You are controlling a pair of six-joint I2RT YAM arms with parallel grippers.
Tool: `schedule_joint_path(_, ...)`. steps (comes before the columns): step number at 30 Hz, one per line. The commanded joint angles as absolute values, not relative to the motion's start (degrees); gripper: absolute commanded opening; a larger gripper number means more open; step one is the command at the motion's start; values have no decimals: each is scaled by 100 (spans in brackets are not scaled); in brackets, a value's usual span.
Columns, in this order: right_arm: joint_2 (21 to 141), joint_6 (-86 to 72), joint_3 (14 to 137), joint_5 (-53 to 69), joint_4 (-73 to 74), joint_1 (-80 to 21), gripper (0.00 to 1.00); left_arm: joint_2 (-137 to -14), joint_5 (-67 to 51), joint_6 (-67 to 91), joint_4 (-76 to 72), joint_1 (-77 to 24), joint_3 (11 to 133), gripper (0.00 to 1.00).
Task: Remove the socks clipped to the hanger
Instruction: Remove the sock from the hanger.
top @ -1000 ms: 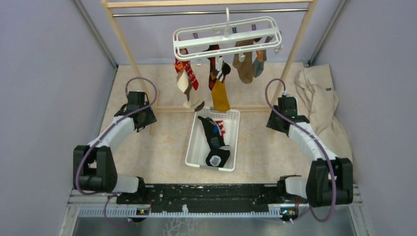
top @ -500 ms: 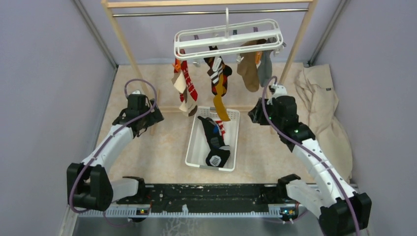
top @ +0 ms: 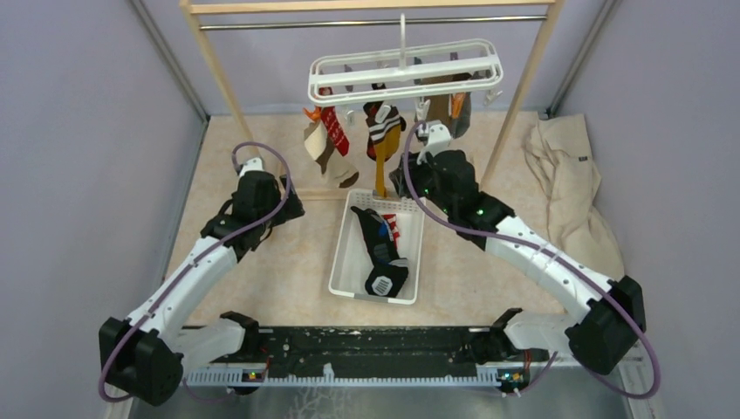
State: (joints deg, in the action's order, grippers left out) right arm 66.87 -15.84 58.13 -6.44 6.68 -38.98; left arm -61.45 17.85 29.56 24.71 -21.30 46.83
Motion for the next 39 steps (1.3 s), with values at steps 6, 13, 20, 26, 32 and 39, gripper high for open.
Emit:
schedule_joint_path(6,7135,-1528,5749,-1551,-853,-4581,45,-5589,2116,3208,2769,-2718,4999,99)
schedule_joint_path(13,7326,-1460,5389,-2749,-1751,-5269,46,-5495,2148,3147,2908,-2811,5127,99)
schedule_joint_path(20,8354,-1928,6248,-4382,-924,-5259,48,-5391,2061,3160,2928,-2905,5120,99)
schedule_joint_path(26,8917,-2611,6825,-4688,-168,-5008,48,-5200,1997,3149,3103,-3007,5316,99)
schedule_joint_path(32,8702,-2432,6497,-4379,-574,-4731,23,-4985,1834,3103,3367,-3121,5782,99)
schedule_joint_path(39,7692,-1315,5391,-2636,-1979,-4564,0,-5015,1029,3042,3309,-3221,6161,99)
